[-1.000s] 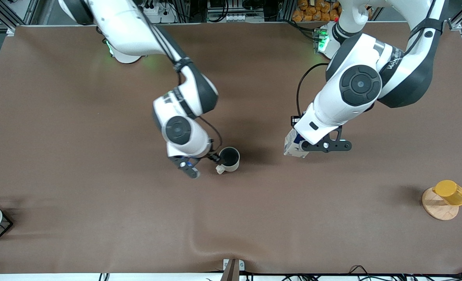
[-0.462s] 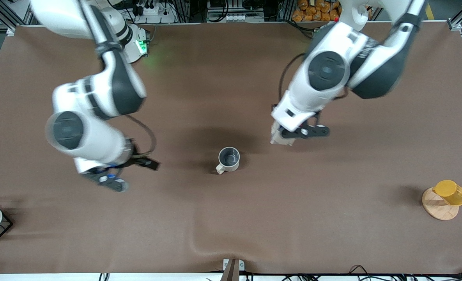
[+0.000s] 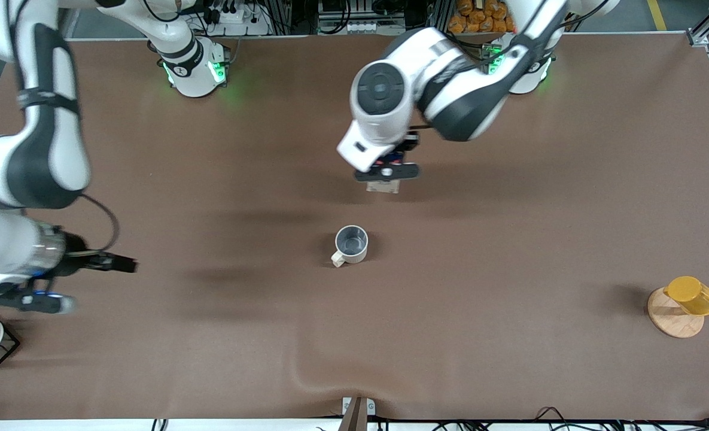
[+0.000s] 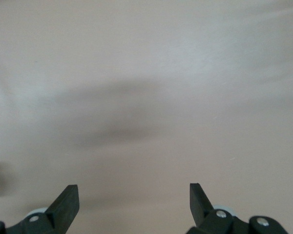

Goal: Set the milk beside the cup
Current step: 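Release the mug and withdraw the right gripper while the left gripper approaches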

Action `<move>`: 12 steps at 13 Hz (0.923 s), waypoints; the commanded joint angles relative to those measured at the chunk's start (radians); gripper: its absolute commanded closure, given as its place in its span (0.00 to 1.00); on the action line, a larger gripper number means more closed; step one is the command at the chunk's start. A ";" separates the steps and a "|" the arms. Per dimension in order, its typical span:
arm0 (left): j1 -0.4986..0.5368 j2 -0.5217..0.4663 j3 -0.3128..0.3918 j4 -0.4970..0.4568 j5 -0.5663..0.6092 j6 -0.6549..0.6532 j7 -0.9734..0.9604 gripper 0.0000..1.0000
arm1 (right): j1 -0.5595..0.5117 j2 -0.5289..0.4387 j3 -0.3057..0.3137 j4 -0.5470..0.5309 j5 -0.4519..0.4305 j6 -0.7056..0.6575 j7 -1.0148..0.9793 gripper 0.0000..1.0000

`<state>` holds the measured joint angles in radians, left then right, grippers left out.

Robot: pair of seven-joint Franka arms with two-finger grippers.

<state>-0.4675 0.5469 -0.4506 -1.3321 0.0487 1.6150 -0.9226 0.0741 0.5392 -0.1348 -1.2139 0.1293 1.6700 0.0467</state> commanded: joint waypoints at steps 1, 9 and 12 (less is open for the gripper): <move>-0.042 0.097 0.012 0.063 -0.016 0.084 -0.033 1.00 | -0.110 -0.019 0.024 -0.024 0.001 0.002 -0.195 0.00; -0.146 0.151 0.155 0.065 -0.016 0.198 -0.030 1.00 | -0.205 -0.256 0.026 -0.128 -0.005 -0.178 -0.315 0.00; -0.148 0.166 0.164 0.063 -0.013 0.241 -0.025 1.00 | -0.168 -0.410 0.030 -0.339 -0.008 -0.083 -0.237 0.00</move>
<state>-0.5994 0.6919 -0.3035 -1.2942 0.0487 1.8363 -0.9471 -0.1225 0.2690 -0.1137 -1.3416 0.1300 1.5006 -0.2521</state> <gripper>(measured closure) 0.665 0.000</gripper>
